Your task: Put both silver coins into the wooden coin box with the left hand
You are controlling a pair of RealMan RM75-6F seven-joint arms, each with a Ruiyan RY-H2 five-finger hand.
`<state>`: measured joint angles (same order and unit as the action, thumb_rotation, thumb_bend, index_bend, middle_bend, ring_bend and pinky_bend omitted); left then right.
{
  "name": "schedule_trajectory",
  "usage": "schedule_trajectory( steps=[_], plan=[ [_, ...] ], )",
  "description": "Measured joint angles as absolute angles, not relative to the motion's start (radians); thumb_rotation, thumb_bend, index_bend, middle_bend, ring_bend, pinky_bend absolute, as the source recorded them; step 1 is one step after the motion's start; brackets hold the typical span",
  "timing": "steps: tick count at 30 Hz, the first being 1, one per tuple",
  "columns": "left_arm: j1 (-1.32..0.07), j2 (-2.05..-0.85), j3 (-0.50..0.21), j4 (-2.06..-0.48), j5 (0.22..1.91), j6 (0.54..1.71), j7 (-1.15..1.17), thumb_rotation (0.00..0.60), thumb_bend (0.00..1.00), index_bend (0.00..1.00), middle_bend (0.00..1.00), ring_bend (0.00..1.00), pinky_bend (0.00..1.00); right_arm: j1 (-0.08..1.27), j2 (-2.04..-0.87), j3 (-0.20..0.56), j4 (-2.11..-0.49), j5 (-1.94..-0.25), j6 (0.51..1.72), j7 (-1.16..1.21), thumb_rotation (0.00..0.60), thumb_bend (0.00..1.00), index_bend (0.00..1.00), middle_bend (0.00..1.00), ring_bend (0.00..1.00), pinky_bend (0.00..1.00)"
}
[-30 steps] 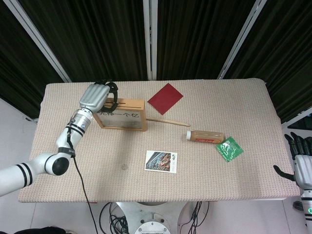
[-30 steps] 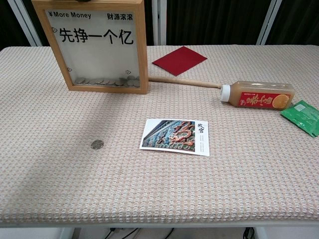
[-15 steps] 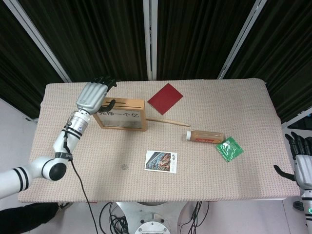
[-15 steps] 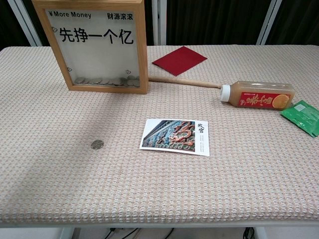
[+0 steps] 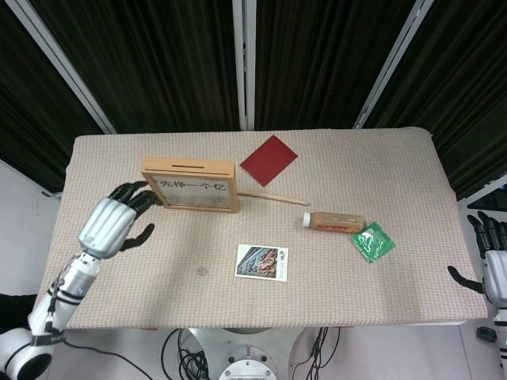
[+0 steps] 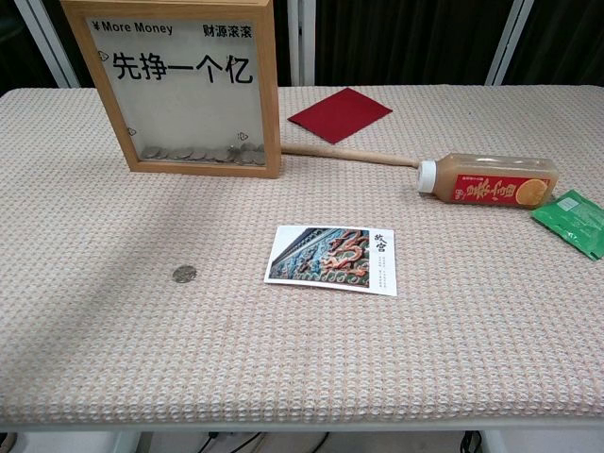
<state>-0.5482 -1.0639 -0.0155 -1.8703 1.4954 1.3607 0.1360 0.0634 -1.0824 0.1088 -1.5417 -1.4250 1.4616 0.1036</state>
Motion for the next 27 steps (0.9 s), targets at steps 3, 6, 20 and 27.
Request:
schedule_trajectory(
  steps=[3,6,20,27],
  plan=[
    [-0.485,-1.094,0.038,-1.83,1.551,1.407,0.098,0.6,0.25,0.34,0.3,0.15,0.24,0.062,-1.08,0.105,-1.555,-1.432,1.466,0.092,0.6,0.12,0.0,0.0,0.0,0.0],
    [-0.46,-1.145,0.055,-1.763,1.579,1.416,0.082,0.6,0.13,0.34,0.29,0.15,0.24,0.059,-1.079,0.1,-1.565,-1.439,1.471,0.084,0.6,0.12,0.0,0.0,0.0,0.0],
    [-0.429,-1.469,0.068,-1.416,1.678,1.398,0.041,0.6,0.05,0.34,0.28,0.14,0.22,0.035,-1.065,0.085,-1.584,-1.447,1.497,0.072,0.6,0.12,0.0,0.0,0.0,0.0],
    [-0.448,-1.565,0.072,-1.295,1.706,1.355,-0.005,0.6,0.06,0.36,0.27,0.13,0.21,0.032,-1.066,0.086,-1.583,-1.445,1.497,0.078,0.6,0.12,0.0,0.0,0.0,0.0]
  ],
)
